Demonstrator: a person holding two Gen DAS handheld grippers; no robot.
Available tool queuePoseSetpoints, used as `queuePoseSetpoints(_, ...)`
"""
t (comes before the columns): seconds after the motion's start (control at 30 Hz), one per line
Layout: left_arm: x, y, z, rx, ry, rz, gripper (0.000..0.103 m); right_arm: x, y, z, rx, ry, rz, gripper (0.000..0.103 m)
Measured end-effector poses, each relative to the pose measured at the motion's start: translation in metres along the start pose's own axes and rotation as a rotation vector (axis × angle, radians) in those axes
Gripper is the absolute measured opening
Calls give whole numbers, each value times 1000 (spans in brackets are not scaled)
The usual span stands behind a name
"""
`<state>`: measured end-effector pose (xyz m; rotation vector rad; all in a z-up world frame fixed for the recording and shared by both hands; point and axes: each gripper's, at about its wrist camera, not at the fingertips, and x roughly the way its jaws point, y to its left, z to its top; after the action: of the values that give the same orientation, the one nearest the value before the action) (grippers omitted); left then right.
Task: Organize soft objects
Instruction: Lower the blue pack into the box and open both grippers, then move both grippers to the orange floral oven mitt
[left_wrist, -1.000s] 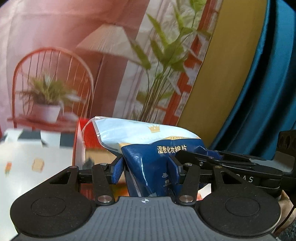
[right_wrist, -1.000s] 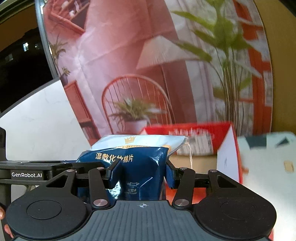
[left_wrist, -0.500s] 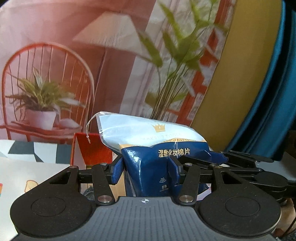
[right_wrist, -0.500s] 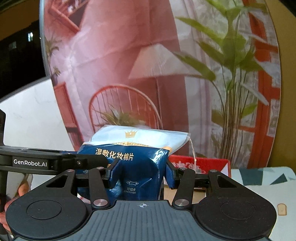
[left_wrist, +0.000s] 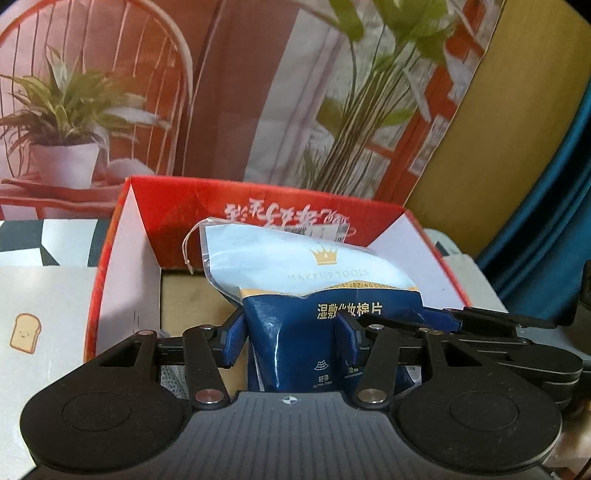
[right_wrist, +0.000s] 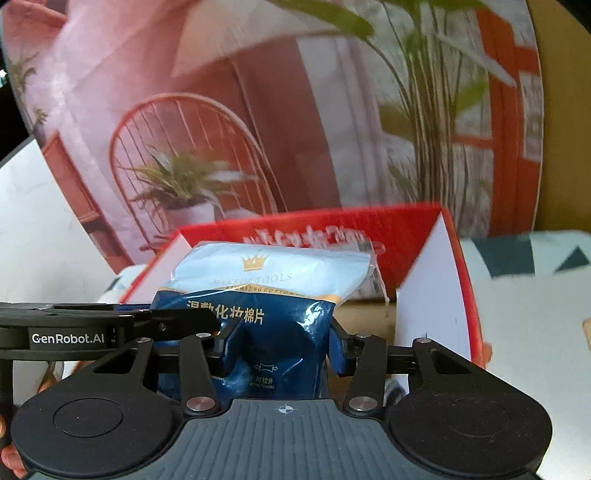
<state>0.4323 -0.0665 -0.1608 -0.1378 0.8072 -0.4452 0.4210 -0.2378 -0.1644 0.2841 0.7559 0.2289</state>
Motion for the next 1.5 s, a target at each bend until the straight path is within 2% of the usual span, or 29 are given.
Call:
queuePoseSetpoints(0.37, -10, 3, -4, 37, 10, 53, 56, 3, 4, -7, -16, 10, -53, 45)
queuePoseSetpoints(0.7, -55, -8, -16, 80, -36, 49, 58, -46, 27, -25, -73, -85, -47, 46)
queuePoseSetpoints(0.93, -90, -10, -48, 71, -59, 67, 58, -85, 45, -53, -100, -155, -32, 46)
queuePoseSetpoints(1.13, -116, -15, -82, 85, -84, 99, 58, -107, 57, -82, -123, -176, -26, 46)
queuePoseSetpoints(1.5, -115, 1, -144, -39, -15, 157, 58, -100, 52, -139, -95, -55, -58, 46)
